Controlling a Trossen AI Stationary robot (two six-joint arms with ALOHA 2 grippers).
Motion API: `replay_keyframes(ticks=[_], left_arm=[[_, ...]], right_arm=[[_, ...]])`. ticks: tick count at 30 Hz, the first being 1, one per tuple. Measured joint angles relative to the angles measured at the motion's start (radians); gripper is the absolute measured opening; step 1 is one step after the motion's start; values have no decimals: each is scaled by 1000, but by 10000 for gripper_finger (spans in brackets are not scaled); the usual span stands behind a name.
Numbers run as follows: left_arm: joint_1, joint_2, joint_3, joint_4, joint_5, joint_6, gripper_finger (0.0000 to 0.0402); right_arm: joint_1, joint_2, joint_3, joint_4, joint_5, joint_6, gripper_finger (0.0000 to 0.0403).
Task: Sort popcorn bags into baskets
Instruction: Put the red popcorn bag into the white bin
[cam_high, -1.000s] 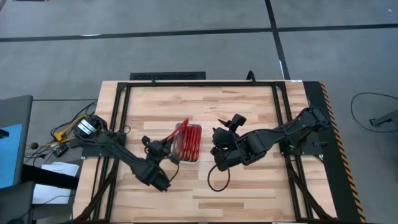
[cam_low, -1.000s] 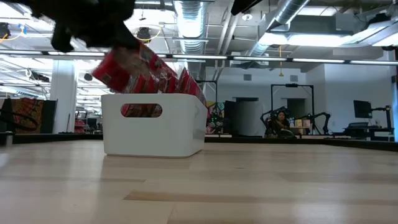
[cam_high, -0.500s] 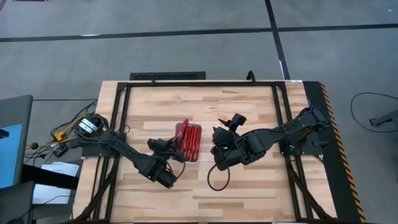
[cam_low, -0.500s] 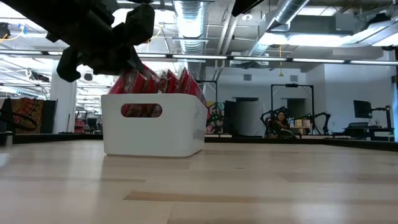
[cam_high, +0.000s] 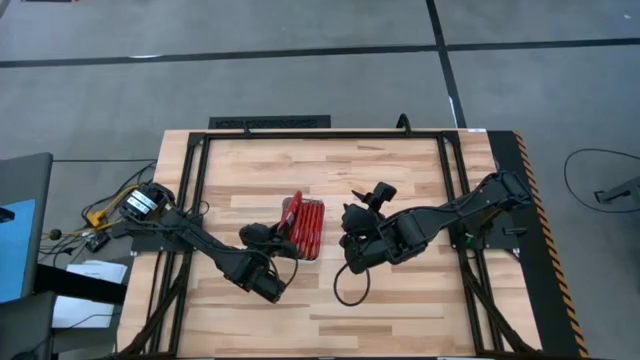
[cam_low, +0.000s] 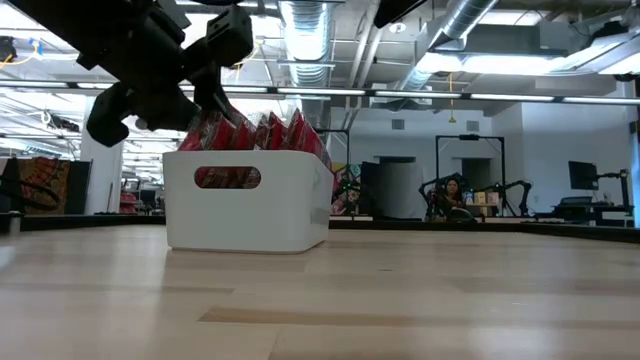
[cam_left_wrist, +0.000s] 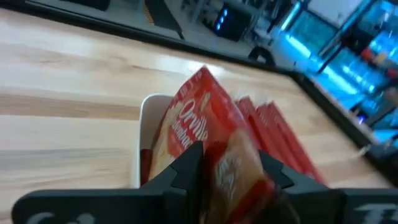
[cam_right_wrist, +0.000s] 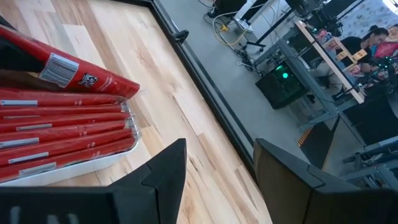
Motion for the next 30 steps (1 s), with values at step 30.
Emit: replay_keyframes(ticks=[30], left_arm=[[84,-173,0,288,70,693,80]], right_arm=[[1,0,1,-217,52,210,199]])
